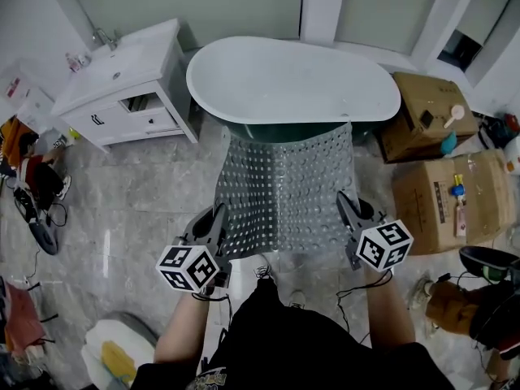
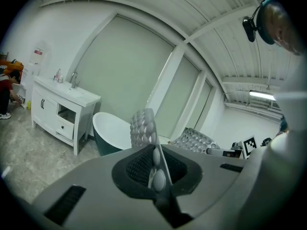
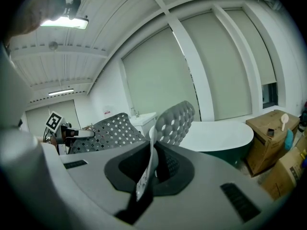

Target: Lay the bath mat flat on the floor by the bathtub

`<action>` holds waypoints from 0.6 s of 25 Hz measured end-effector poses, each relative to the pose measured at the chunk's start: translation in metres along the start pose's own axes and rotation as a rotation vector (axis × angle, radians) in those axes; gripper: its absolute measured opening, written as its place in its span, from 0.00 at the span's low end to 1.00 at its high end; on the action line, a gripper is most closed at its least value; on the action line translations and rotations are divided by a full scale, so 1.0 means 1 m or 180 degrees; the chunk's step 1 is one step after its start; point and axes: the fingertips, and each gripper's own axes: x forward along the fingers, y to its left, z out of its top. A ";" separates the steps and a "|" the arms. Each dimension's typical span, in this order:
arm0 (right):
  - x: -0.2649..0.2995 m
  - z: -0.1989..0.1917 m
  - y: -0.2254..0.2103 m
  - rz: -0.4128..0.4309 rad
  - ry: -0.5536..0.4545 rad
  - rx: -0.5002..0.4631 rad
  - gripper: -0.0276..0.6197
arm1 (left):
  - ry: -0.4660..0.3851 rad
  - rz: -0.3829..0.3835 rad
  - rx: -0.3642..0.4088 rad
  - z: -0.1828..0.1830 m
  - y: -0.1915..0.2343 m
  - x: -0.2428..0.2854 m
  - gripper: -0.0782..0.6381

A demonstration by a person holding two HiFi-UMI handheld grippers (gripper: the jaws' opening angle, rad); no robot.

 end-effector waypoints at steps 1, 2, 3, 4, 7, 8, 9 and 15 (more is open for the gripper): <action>0.007 -0.001 -0.001 -0.0003 -0.0002 -0.0003 0.09 | -0.0003 0.0001 0.0003 0.000 0.006 0.003 0.15; 0.015 -0.002 -0.002 0.0000 -0.0005 -0.0005 0.09 | -0.0007 0.0005 0.0006 0.000 0.012 0.008 0.15; 0.026 -0.003 -0.003 0.0004 -0.0006 -0.0005 0.09 | -0.0009 0.0009 0.0007 0.002 0.021 0.014 0.15; 0.039 -0.003 -0.004 0.0006 -0.0002 -0.0004 0.09 | -0.0007 0.0014 0.0005 0.004 0.032 0.020 0.15; 0.080 -0.007 0.001 -0.0018 0.0027 -0.0001 0.09 | 0.0010 0.0017 -0.0018 0.010 0.071 0.036 0.15; 0.089 -0.009 0.005 -0.0030 0.0027 -0.0005 0.09 | 0.0009 0.0013 -0.0018 0.012 0.082 0.038 0.15; 0.095 -0.010 0.011 -0.0047 0.0019 -0.0015 0.09 | 0.0004 0.0003 -0.0011 0.015 0.091 0.036 0.15; 0.045 0.019 0.107 -0.0331 -0.0006 -0.0172 0.09 | -0.0016 -0.0230 -0.0052 0.056 0.101 -0.047 0.15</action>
